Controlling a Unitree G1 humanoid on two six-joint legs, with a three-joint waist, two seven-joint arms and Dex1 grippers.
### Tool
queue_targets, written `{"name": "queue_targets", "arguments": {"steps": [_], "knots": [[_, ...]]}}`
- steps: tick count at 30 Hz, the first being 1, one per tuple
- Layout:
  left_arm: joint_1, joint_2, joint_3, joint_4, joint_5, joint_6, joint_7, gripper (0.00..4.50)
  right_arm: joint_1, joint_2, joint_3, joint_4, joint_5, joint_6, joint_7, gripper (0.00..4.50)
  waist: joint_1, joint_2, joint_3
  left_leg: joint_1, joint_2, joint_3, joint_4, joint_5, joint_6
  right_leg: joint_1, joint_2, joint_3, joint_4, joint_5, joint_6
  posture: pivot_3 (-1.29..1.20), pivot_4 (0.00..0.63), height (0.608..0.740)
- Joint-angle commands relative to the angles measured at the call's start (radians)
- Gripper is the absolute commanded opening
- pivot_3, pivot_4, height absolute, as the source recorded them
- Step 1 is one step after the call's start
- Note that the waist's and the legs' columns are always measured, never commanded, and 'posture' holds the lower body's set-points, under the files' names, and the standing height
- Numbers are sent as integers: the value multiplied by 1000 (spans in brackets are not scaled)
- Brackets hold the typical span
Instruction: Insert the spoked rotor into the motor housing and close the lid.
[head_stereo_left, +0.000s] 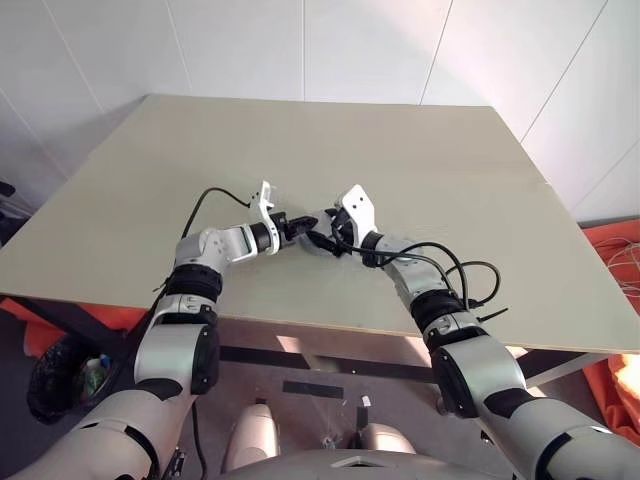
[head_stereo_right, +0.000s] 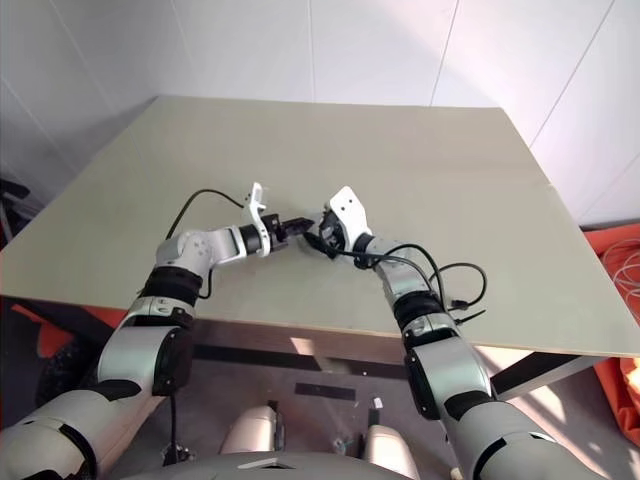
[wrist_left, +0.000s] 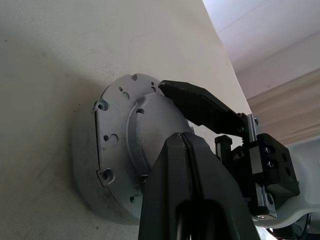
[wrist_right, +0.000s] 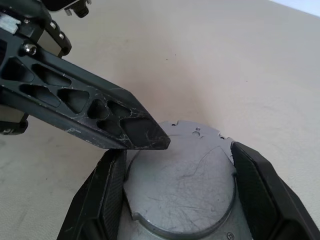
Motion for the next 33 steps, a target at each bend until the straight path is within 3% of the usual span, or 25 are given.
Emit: {"name": "queue_targets", "arguments": {"steps": [1,21,33], "knots": [[-38,11,10,30,12,51,30,27,9,-14,-4,-19,-6,7,-13,3196,0,0,0,0,0,0,0,0,0,0,0,0,0,0,0,0,0,740],[-6,-27,191,-41,-52,186,233,27,66,-20,-5,-165,14,86,-6,3196,3,-2,1,-1,-3,0,-1,-2,5,0,-3,0,-3,0,0,0,0,740],[-9,-22,204,-24,-50,192,251,27,77,-22,-7,-224,21,132,-1,3196,3,-3,3,-3,-6,0,-3,-2,7,0,-5,0,-8,0,1,0,0,740]]}}
